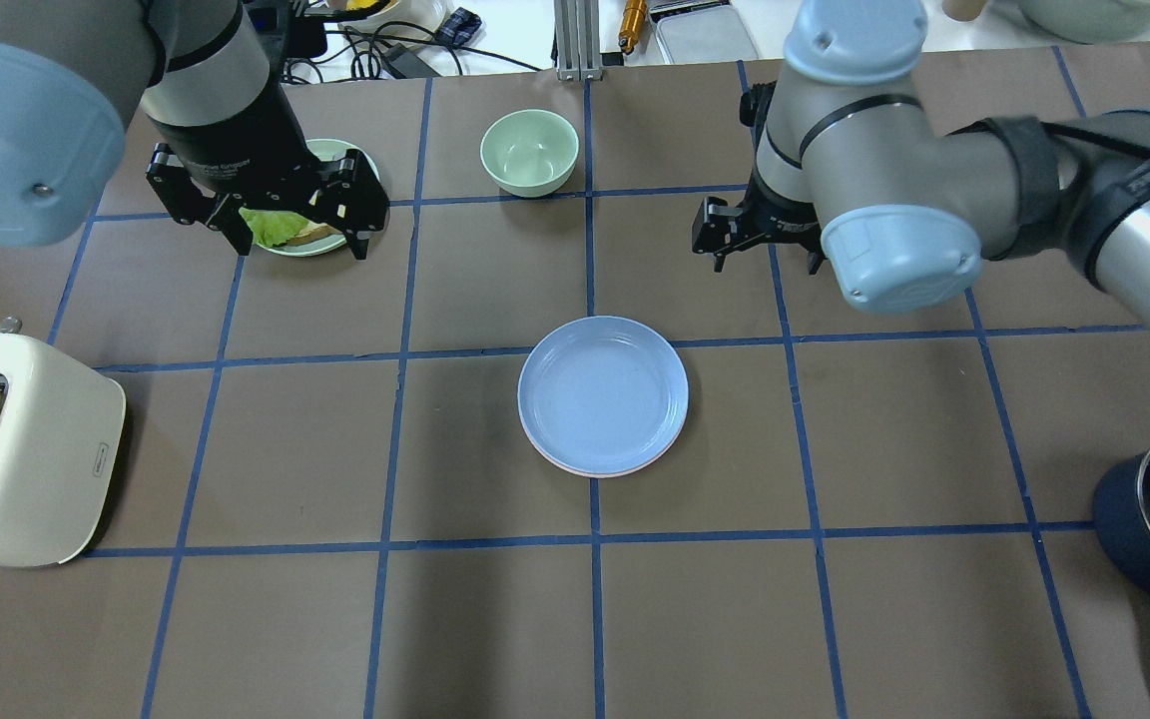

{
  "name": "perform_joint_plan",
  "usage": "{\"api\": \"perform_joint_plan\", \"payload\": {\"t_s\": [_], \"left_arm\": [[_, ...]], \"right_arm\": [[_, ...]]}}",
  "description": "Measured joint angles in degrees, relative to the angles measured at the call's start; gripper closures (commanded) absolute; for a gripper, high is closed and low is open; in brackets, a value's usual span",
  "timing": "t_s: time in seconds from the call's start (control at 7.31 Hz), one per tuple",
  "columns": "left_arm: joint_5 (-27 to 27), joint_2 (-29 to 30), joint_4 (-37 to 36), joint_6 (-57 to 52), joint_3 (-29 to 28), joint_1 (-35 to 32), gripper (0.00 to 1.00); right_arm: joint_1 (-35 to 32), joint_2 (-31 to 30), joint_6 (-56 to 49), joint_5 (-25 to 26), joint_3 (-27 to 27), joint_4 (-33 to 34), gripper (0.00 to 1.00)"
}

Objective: Stack three plates with pink and blue

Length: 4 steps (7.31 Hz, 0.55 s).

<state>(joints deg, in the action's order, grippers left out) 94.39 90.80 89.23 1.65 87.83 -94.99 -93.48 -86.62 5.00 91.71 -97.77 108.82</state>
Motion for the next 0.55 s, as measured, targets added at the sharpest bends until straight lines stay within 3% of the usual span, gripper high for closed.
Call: {"api": "perform_joint_plan", "payload": {"t_s": [0.55], "left_arm": [[0.0,0.0,-1.4,-0.3,0.2,-0.1,0.00]], "right_arm": [[3.4,-4.0,-10.3,-2.0,5.7,-10.7,0.00]]}}
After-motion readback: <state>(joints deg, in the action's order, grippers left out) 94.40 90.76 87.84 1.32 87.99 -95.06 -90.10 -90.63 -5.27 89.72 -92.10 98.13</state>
